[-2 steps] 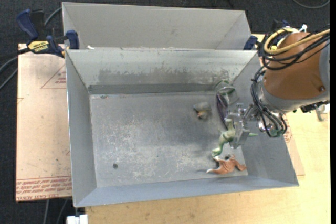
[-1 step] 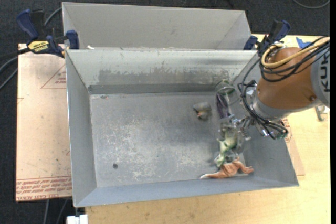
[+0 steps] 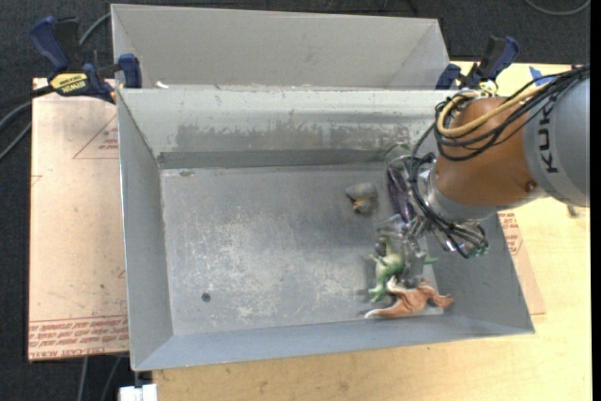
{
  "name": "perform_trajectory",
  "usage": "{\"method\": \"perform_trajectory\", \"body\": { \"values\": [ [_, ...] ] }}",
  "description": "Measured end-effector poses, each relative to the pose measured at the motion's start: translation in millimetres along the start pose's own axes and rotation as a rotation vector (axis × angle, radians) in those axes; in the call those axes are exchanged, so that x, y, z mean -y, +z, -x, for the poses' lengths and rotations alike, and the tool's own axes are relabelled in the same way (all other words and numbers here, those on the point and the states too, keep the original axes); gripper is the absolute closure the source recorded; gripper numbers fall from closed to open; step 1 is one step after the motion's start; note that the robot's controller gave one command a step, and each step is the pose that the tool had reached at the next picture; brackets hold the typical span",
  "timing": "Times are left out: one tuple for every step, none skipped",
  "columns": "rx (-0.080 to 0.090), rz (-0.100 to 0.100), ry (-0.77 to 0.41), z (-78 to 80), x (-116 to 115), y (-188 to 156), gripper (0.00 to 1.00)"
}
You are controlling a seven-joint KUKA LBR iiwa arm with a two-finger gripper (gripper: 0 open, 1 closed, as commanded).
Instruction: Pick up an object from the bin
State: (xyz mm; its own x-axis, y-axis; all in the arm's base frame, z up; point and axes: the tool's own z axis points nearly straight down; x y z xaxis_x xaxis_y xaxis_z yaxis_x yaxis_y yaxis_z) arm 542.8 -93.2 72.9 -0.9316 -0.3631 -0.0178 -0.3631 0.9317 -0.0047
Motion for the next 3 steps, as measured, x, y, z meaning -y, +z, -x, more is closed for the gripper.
{"method": "perform_trajectory", "body": {
  "values": [
    [-0.001,0.005,-0.02,4.1,5.2,-102.2,1.0],
    [0.006,-0.001,0.019,11.4,12.4,-28.1,1.0],
    [-0.002,0.005,0.019,11.6,7.2,-96.1,1.0]
  ]
}}
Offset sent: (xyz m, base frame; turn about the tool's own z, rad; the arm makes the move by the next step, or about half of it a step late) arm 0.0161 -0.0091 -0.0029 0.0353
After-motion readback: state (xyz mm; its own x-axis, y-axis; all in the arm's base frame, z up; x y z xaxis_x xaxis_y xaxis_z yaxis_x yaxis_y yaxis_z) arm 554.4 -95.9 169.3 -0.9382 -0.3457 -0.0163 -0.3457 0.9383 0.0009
